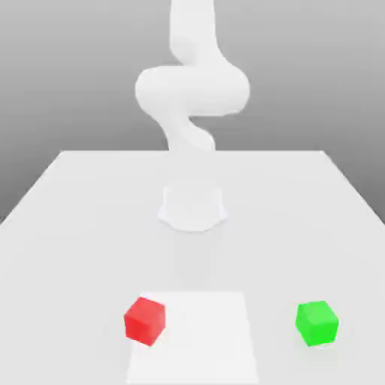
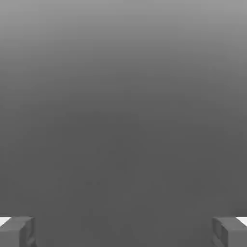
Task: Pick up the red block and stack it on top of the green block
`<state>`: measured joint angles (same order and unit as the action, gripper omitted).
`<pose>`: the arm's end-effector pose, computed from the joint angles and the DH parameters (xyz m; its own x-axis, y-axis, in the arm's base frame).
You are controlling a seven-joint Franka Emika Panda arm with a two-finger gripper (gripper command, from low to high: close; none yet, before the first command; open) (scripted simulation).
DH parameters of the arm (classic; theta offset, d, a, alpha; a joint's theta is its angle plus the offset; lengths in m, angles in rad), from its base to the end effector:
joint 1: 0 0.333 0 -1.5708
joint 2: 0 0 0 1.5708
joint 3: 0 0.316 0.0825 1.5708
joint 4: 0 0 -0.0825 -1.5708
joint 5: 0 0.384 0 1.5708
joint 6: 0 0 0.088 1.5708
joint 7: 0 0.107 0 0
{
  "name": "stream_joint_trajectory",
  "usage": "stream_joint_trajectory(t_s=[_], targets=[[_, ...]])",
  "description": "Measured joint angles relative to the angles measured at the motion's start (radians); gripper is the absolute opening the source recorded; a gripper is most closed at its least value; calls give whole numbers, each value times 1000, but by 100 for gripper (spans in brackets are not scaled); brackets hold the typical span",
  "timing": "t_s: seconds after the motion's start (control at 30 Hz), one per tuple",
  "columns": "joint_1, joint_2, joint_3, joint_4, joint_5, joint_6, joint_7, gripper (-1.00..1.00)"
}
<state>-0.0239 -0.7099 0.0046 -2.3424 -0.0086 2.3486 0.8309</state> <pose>0.3815 -0.0069 0.6621 0.4939 -0.7433 0.4511 -0.5705 -0.6686 -0.4770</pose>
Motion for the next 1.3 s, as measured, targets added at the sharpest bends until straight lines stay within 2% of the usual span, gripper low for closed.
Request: stream_joint_trajectory(t_s=[0.4,0.67,0.87,0.9,1.13,1.3], targets=[[-98,443,-8,-207,-32,238,145,0],[-146,732,-31,-343,2,394,199,0],[-153,949,-21,-334,25,568,194,0],[-155,979,-19,-330,27,593,192,-100],[-159,983,-16,-329,25,597,193,-100],[-158,827,-19,-352,15,463,201,-100]])
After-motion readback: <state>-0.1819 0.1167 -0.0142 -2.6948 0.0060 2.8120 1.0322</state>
